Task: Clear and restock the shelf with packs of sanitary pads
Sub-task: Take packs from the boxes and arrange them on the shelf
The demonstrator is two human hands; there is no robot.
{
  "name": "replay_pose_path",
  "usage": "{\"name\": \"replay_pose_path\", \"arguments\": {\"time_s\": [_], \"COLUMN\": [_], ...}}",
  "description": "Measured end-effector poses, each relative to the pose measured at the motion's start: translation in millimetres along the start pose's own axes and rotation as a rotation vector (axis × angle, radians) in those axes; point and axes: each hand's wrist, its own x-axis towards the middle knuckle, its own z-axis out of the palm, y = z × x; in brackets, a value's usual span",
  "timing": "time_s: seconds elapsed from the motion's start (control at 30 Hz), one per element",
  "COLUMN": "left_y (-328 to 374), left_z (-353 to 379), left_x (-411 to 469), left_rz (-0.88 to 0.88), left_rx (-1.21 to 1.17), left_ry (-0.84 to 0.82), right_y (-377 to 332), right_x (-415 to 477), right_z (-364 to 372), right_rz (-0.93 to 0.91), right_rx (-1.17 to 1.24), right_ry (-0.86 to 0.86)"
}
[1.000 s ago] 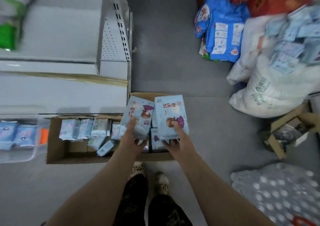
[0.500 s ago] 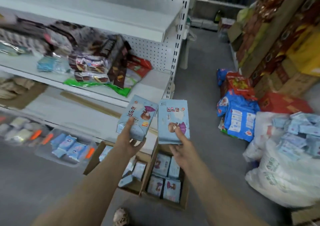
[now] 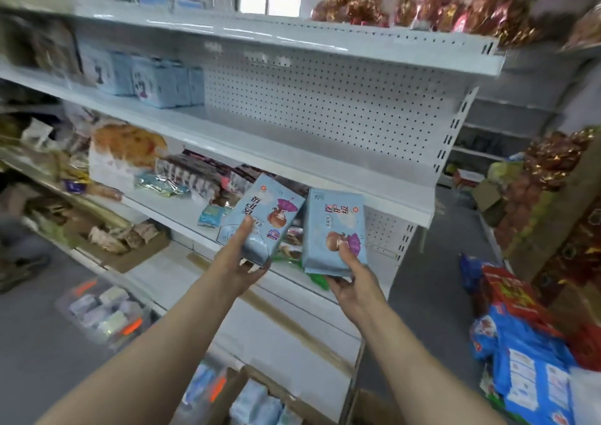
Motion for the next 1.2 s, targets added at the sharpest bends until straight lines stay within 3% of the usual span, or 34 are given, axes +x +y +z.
{"name": "replay_pose_path", "arguments": {"time_s": [0.2,0.4,0.87,1.2], "left_y": [129.0,220.3,369.8,473.8], "left_z": [-44.7,-69.7,-82.1,-104.4], "left_x": [37.7,75.4,240.8,345.8], "left_rz": [0.071,0.081,0.07,0.082], "left_rx": [0.044,0.027,-0.074,0.243], "left_ry": [-0.047,-0.076,-0.099,-0.091], "right_y": [29.7,45.8,50.4,74.1], "right_x": [37.4,72.0,252.8,337.9], "right_z": [138.8,232.0,377.3,447.3], "right_rz": [-0.045,-0.089,-0.155,-0.149], "right_rx": [0.004,-0.009,-0.144,-0.262], "right_ry": [-0.018,-0.051,-0.045,0.031]}}
